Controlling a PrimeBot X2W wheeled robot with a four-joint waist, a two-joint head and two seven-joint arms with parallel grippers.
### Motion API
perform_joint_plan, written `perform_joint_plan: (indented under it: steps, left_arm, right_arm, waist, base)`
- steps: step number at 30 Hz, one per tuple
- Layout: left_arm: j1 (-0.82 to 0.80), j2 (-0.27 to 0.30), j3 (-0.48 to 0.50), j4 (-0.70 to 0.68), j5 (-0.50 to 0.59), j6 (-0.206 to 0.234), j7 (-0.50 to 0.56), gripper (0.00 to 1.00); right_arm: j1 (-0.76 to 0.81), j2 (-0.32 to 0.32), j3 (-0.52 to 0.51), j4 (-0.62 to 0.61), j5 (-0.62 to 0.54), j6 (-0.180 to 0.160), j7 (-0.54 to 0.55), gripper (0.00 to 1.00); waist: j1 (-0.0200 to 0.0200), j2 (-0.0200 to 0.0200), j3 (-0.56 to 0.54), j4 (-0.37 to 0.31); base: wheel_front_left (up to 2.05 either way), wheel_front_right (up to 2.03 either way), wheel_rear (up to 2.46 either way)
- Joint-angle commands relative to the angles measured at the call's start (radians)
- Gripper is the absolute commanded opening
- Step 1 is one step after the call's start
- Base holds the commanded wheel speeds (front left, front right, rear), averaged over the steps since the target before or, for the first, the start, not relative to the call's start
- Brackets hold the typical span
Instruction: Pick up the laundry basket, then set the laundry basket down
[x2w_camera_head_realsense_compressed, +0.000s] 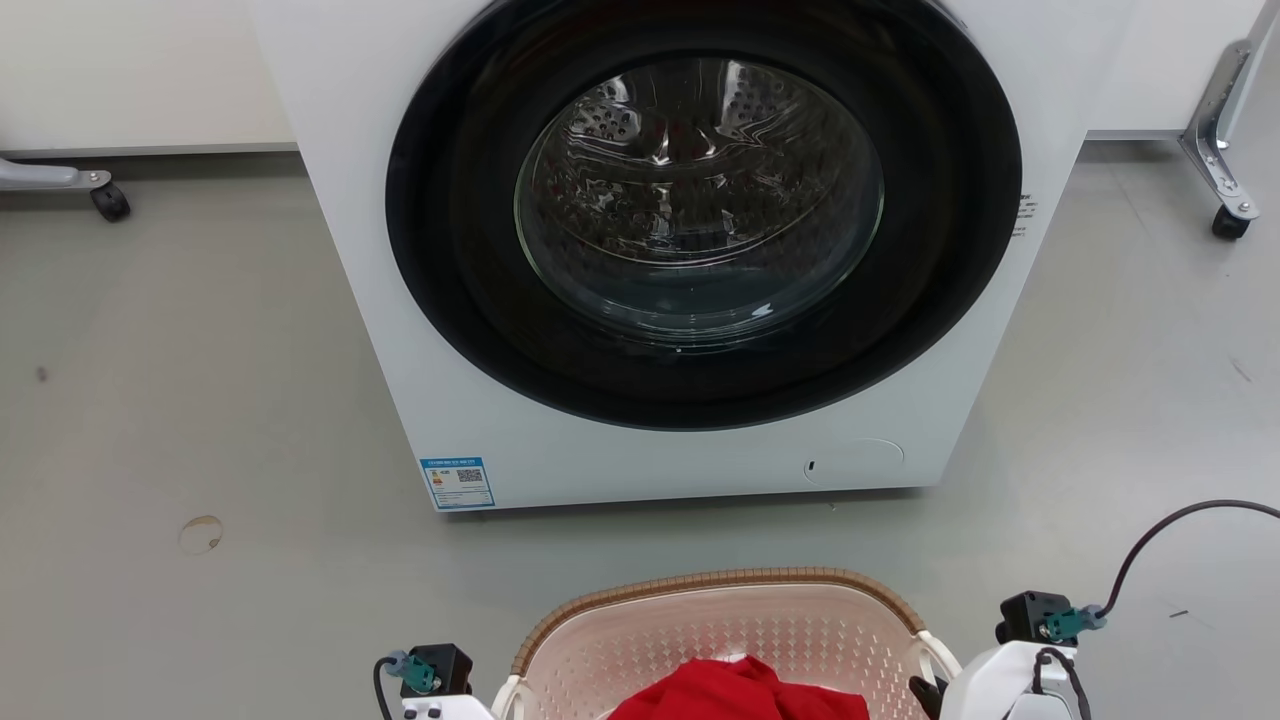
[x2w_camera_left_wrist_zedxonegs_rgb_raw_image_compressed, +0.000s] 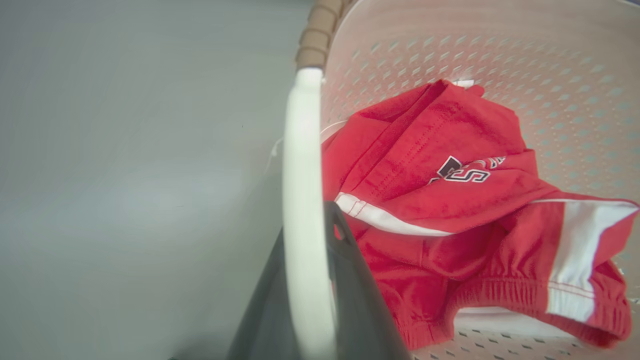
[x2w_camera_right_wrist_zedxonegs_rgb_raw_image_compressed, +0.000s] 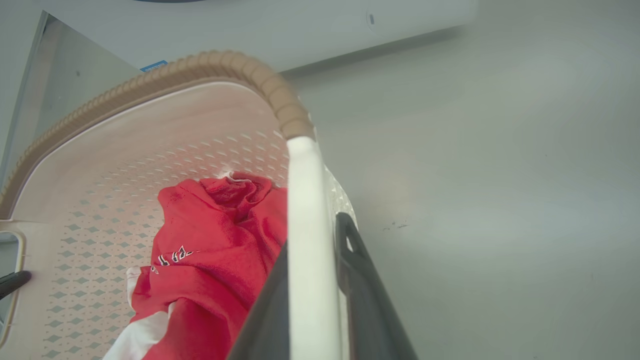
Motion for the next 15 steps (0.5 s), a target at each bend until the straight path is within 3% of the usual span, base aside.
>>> perform_joint_plan:
  steps: [1, 15]
  left_arm:
    - [-0.020, 0.118, 0.023, 0.031, -0.001, 0.014, -0.005, 0.00]
    - [-0.024, 0.118, 0.017, 0.031, -0.008, 0.013, -0.008, 0.00]
  right_arm:
    - [-0.057, -0.100, -0.003, 0.039, 0.015, -0.004, -0.032, 0.00]
    - [-0.063, -0.100, 0.024, 0.045, 0.043, -0.004, -0.036, 0.00]
  waist:
    - [0.0001, -0.0001, 0.000, 0.000]
    - [0.0001, -0.0001, 0.002, -0.004]
  base:
    - [0.00, 0.00, 0.00]
    - [0.00, 0.00, 0.00]
